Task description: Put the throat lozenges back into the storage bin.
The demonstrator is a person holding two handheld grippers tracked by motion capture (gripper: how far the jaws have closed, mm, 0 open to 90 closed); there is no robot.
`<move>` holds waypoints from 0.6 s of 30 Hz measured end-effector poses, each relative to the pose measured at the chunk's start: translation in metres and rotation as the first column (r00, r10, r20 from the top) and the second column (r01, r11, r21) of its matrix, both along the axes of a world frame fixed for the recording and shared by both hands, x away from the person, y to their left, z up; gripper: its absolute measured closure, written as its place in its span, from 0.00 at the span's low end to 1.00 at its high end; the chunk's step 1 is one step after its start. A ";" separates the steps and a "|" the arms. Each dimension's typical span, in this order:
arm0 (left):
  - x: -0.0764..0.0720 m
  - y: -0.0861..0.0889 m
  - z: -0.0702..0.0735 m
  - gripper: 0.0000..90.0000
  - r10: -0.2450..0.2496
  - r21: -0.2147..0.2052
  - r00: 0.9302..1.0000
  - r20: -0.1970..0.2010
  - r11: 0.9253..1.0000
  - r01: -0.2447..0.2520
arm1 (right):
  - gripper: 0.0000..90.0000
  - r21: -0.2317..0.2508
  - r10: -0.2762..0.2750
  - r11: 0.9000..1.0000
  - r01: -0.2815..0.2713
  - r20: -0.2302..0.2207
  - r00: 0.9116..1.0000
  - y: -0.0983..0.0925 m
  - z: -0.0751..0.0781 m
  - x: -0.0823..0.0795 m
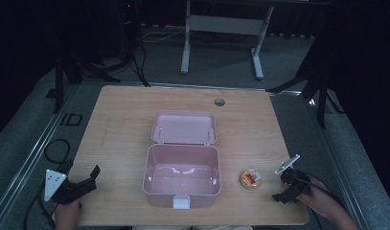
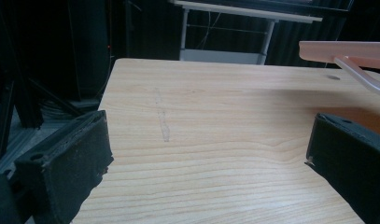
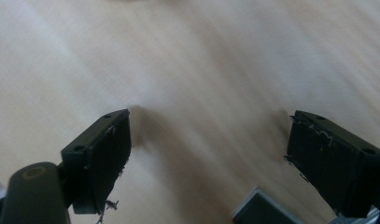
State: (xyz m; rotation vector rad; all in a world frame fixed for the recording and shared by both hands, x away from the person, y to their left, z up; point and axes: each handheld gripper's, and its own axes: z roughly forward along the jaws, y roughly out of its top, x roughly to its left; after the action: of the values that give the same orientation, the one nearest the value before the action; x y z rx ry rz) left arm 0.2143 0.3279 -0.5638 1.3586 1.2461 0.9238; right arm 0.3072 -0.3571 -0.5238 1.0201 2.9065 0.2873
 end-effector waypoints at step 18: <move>0.000 0.000 0.000 0.00 -0.009 0.001 1.000 0.000 1.000 0.009 | 0.15 -0.180 0.245 0.944 -0.277 -0.179 0.953 0.029 0.011 0.008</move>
State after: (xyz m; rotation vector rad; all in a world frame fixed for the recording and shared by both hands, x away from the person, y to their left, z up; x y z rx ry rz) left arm 0.2142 0.3278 -0.5638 1.3639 1.2392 0.9183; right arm 0.3155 -0.3285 -0.5128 0.6530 3.1288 -0.0861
